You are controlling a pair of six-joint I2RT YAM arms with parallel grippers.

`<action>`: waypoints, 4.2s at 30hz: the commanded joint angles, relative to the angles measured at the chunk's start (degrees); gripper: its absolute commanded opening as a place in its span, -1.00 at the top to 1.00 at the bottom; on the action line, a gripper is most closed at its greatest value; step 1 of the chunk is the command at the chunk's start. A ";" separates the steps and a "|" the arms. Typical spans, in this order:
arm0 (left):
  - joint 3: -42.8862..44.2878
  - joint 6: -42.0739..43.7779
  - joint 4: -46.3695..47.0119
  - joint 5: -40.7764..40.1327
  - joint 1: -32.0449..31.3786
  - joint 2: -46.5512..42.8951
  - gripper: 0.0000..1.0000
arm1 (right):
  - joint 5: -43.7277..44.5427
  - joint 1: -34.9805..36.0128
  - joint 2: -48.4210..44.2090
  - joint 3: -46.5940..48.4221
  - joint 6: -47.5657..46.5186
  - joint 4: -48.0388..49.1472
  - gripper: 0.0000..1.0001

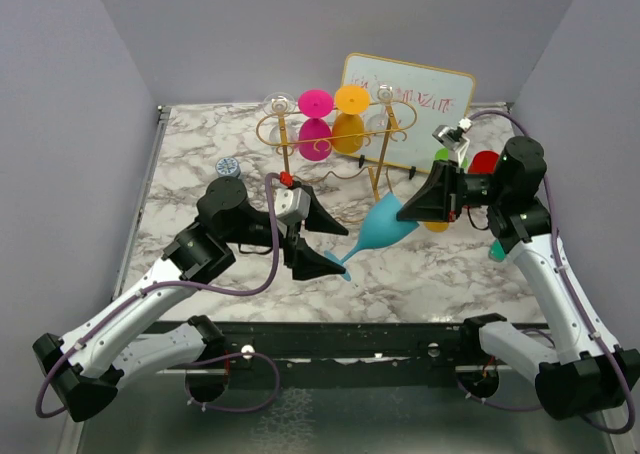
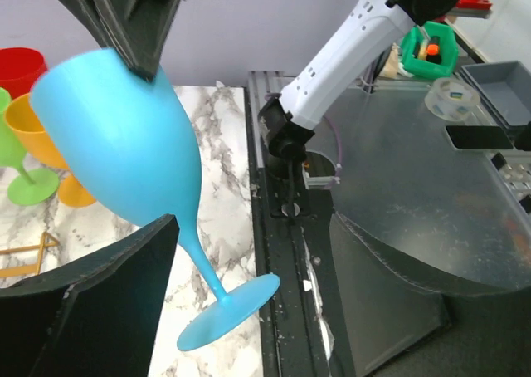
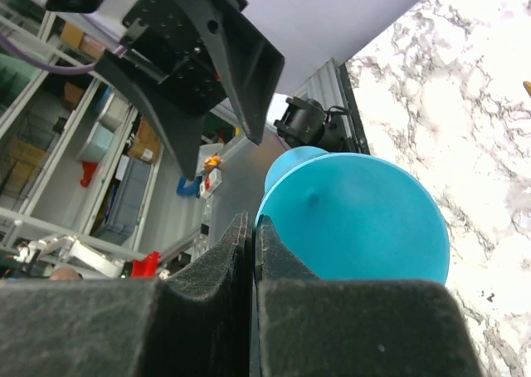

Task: Take the wine glass off the wine glass rack
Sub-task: Place the wine glass at the center of the board.

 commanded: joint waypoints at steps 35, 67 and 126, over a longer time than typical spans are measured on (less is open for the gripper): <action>8.88 -4.84 -9.38 -21.46 0.05 8.10 -0.98 | 60.25 11.54 7.83 14.83 -28.19 -60.01 0.99; 4.71 -3.76 -8.99 -23.57 0.04 -0.09 -0.98 | 113.64 4.16 4.47 10.09 -18.38 -46.73 0.99; 3.13 -3.05 -11.45 -26.32 0.10 -0.55 -0.98 | 103.26 -8.90 19.63 11.29 -18.37 -36.56 0.53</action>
